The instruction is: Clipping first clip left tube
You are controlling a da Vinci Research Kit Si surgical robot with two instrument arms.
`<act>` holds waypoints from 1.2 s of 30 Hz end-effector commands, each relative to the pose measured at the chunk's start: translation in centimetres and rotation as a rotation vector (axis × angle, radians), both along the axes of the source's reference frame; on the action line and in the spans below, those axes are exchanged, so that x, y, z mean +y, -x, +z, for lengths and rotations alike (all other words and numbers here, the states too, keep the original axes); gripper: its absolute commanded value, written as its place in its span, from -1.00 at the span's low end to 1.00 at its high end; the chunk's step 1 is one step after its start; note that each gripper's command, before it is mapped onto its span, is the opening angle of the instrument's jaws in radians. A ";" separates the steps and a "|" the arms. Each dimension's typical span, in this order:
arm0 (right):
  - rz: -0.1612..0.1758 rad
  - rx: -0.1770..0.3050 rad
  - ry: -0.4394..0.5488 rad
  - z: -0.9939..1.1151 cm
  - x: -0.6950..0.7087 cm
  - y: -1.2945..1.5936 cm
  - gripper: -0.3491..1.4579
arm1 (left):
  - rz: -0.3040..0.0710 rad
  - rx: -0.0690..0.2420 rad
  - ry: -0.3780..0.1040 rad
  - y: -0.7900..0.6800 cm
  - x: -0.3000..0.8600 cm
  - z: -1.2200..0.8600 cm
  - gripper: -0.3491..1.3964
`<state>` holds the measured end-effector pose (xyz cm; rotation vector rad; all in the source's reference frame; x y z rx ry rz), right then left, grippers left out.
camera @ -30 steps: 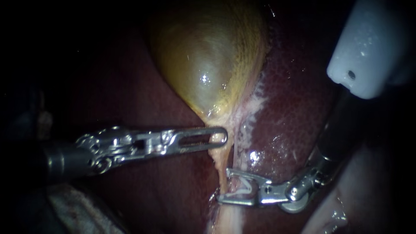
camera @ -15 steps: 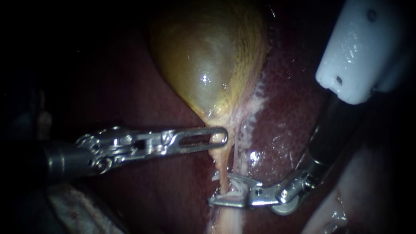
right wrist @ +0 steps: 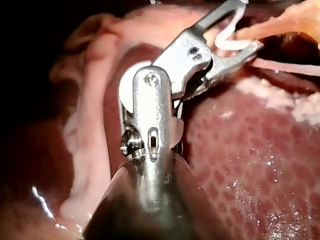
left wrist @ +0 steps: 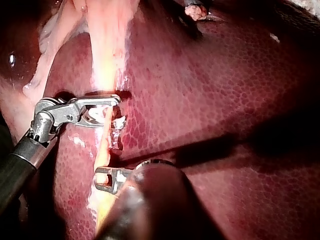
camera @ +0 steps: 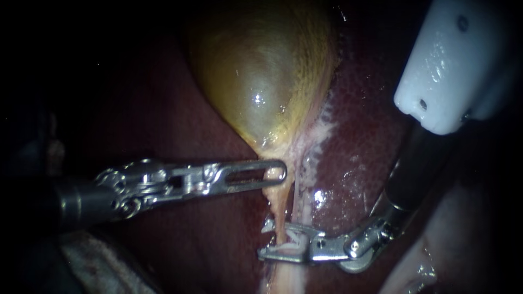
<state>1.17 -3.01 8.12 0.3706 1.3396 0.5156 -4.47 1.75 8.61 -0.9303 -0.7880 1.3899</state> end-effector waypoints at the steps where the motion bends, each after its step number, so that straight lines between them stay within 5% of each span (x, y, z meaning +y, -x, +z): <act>1: -0.001 0.001 0.000 0.00 0.00 0.00 -0.31 | 0.000 0.000 0.000 0.00 0.00 0.00 -1.00; 14: -0.007 0.002 0.004 0.02 0.00 0.11 -0.98 | 0.000 0.000 0.000 0.00 0.00 0.00 -1.00; 36: -0.008 0.001 0.005 0.04 0.00 0.12 -1.00 | 0.000 0.000 0.001 0.00 0.00 0.02 -1.00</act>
